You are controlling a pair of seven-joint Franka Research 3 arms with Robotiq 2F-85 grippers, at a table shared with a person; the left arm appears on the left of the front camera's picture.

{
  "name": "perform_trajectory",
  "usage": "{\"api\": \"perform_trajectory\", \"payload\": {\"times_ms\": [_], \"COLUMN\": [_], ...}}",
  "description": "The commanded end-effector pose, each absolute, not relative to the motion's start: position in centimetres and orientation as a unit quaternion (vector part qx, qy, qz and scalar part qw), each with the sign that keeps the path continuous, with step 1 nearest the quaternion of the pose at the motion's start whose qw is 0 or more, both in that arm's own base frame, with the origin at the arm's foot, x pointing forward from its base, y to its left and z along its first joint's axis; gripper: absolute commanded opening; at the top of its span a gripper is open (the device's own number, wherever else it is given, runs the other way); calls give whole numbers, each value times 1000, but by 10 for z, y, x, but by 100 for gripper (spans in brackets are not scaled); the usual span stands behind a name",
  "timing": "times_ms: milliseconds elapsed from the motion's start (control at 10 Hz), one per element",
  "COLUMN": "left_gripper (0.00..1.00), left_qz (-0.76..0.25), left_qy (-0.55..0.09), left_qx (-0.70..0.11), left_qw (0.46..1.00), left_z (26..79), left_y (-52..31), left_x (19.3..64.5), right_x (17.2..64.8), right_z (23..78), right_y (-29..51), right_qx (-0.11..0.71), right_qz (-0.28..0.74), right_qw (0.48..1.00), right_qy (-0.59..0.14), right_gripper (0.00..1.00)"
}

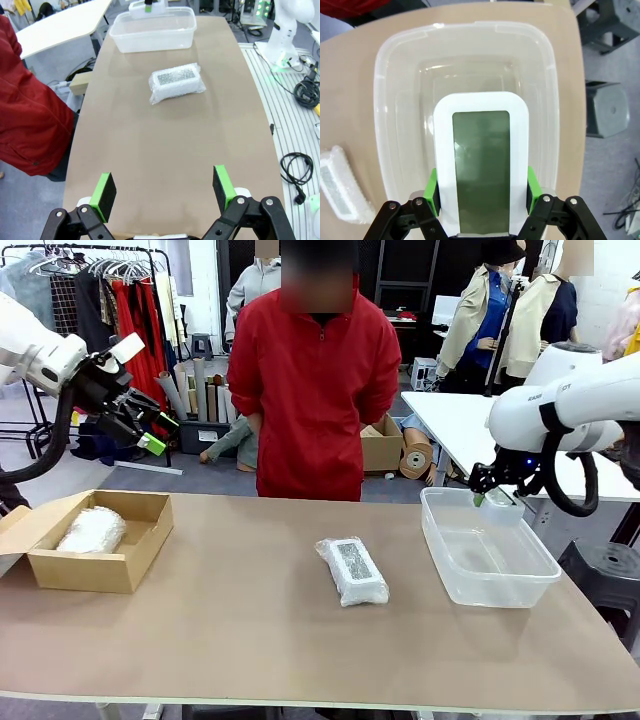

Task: Separate and place wrapped and unwrapped clocks.
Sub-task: If the picked Digital clock is wrapped, place it in the Package Box ; if not, place it in the Organizing box.

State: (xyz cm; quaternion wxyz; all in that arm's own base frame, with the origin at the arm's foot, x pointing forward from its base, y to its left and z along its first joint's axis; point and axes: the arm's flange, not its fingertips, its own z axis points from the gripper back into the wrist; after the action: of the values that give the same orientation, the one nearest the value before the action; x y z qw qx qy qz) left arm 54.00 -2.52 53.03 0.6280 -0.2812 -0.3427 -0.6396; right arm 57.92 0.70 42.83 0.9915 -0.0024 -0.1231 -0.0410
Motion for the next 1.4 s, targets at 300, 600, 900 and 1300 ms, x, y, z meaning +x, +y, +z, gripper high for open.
{"api": "perform_trajectory", "payload": {"times_ms": [300,600,900,1300], "left_gripper": [100,100,100,100], "left_qz": [-638,-638,-638,-638], "left_qy": [-345,-345,-345,-345], "left_qx": [-279,-279,-279,-279], "left_qw": [629,629,629,629], "left_z": [532,532,532,532], "left_y": [-25,-25,-25,-25], "left_x": [539,539,539,539], "right_x": [582,582,579,575], "right_z": [375,343,325,317], "right_y": [27,27,27,24], "right_qx": [-23,-32,-36,-41], "right_qz": [-68,-71,-71,-64], "right_qw": [987,989,990,991], "right_qy": [-143,-125,-116,-109], "right_gripper": [0,0,0,23]}}
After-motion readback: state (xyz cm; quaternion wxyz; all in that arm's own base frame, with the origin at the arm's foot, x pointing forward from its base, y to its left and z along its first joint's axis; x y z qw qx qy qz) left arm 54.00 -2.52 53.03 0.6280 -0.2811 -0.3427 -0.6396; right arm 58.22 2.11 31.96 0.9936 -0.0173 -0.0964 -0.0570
